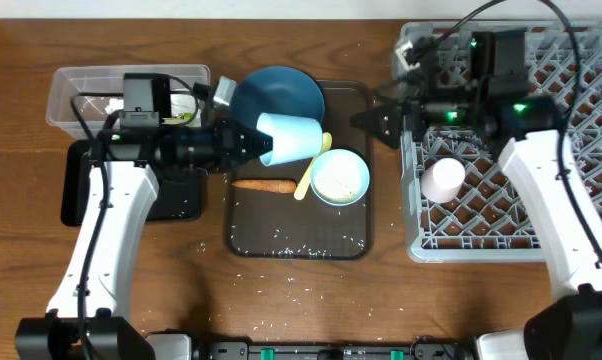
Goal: Sort waste into correct bins and load items into the dishwasher rack
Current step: 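Grasp the blue cup with the left gripper and lift it, then hand the blue cup from the left gripper to the right gripper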
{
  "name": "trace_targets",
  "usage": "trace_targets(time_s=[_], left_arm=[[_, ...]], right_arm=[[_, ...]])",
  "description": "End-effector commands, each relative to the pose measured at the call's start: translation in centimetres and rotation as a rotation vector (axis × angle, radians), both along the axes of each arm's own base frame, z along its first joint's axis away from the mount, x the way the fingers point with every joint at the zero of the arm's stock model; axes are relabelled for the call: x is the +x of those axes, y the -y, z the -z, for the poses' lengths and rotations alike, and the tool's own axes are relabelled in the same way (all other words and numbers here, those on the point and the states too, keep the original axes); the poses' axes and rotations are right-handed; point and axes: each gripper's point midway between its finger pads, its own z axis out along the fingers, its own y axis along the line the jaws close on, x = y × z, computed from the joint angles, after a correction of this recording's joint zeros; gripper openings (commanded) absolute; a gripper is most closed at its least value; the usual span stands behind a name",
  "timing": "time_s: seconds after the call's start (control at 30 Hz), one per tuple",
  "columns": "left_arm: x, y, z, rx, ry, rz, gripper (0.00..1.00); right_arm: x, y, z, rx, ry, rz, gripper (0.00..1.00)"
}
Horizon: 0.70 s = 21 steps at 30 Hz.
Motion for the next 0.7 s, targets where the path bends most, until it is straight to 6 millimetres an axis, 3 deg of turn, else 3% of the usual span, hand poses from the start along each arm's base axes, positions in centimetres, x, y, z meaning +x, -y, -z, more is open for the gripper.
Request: trace_targets(time_s=[0.0, 0.13, 0.37, 0.67], left_arm=[[-1.2, 0.8, -3.6, -0.174, 0.000, 0.088, 0.06], [-1.3, 1.0, -4.5, -0.216, 0.007, 0.113, 0.06], [-1.3, 1.1, -4.5, -0.216, 0.006, 0.116, 0.06], [-1.5, 1.5, -4.5, -0.215, 0.014, 0.130, 0.07]], right_arm=[[-3.7, -2.7, -1.7, 0.153, 0.037, -0.229, 0.99], [-5.0, -4.5, -2.4, 0.184, 0.085, -0.306, 0.99], [-7.1, -7.1, -3.9, 0.228, 0.176, -0.422, 0.98], [-8.8, -8.9, -4.3, 0.243, 0.178, -0.485, 0.68]])
